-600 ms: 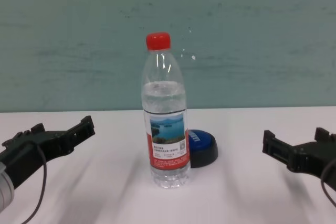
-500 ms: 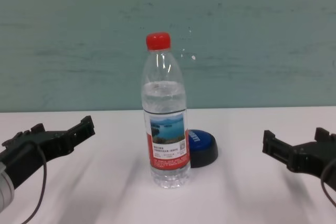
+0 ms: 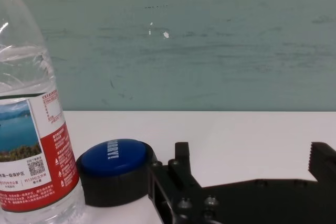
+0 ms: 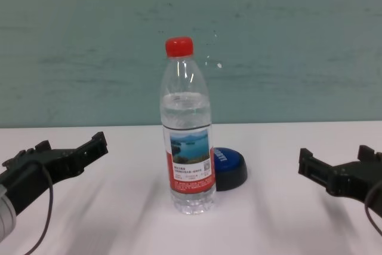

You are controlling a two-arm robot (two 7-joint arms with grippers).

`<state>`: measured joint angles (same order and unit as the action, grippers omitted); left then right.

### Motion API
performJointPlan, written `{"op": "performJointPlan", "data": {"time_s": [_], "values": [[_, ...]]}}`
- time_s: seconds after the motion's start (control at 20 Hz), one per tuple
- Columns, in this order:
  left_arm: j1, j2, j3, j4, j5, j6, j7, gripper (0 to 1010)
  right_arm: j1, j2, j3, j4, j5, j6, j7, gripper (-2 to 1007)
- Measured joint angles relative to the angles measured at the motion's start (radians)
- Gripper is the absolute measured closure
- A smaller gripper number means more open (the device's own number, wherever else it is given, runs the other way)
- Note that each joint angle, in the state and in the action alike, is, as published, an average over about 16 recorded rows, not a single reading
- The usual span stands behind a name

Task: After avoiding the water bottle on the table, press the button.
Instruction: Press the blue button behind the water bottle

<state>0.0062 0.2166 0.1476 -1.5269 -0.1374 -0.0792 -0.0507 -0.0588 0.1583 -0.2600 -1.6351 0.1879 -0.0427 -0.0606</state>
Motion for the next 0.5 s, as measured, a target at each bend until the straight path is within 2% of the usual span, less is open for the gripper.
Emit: {"op": "performJointPlan", "data": {"time_s": [0.5], "values": [[0.0, 0.0, 0.0, 0.0, 0.0, 0.0, 0.0, 10, 0.0, 0.0, 0.0, 0.0, 0.0, 0.0, 0.0, 1]]}}
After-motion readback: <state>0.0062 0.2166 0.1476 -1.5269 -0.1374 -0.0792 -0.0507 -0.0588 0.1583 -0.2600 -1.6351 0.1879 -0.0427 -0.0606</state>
